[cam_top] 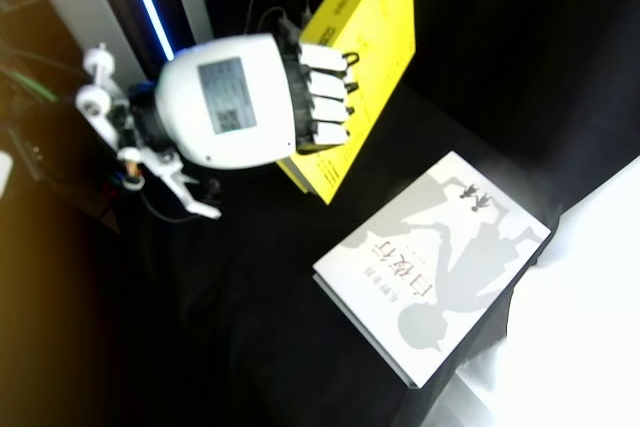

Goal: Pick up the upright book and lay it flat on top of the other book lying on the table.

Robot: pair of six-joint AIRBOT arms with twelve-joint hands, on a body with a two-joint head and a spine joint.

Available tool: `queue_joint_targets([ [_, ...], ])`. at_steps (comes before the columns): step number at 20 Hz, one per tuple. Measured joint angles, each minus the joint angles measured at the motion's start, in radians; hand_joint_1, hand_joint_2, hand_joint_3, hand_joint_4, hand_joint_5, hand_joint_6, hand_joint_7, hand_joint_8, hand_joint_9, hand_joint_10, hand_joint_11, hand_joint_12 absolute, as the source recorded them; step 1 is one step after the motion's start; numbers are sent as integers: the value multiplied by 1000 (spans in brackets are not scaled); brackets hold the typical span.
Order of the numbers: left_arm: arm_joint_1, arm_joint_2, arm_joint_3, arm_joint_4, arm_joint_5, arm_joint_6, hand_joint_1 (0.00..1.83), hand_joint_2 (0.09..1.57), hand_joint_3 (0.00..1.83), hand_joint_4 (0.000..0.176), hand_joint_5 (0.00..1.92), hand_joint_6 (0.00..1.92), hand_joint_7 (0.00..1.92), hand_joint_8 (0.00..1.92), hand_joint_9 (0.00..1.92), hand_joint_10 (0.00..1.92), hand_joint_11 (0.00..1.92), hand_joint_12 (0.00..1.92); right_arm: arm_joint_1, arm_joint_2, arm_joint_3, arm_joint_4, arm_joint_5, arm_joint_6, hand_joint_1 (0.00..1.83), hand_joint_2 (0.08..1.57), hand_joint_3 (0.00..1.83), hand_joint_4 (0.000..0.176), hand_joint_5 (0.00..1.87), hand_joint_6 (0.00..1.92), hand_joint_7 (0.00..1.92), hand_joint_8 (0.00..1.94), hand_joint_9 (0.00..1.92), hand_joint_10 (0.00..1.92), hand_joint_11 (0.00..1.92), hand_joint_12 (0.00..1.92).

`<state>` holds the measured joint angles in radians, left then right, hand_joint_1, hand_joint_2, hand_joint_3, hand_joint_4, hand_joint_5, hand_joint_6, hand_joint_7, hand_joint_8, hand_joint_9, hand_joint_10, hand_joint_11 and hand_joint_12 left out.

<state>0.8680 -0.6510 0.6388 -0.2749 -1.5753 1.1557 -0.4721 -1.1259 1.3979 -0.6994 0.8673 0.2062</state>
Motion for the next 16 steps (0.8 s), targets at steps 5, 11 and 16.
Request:
queue_joint_targets([
  [5, 145, 14, -44, -91, -23, 0, 376, 1120, 0, 176, 0, 0, 0, 0, 0, 0, 0, 0, 8, 41, 0, 76, 23, -48, 1177, 1257, 8, 0, 717, 1207, 782, 1697, 812, 1811, 872, 1920],
  [11, 186, 11, -54, -115, -30, 0, 449, 1113, 0, 176, 0, 0, 0, 0, 0, 0, 0, 0, 134, 99, -15, 118, 2, -192, 1197, 1246, 0, 0, 714, 1364, 788, 1424, 1012, 1732, 956, 1921],
  [16, 186, -7, -53, -125, -34, 0, 483, 1130, 0, 176, 0, 0, 0, 0, 0, 0, 0, 0, 196, 85, 37, 126, -72, -223, 1363, 1166, 0, 0, 696, 1182, 963, 1013, 933, 1416, 929, 1683],
])
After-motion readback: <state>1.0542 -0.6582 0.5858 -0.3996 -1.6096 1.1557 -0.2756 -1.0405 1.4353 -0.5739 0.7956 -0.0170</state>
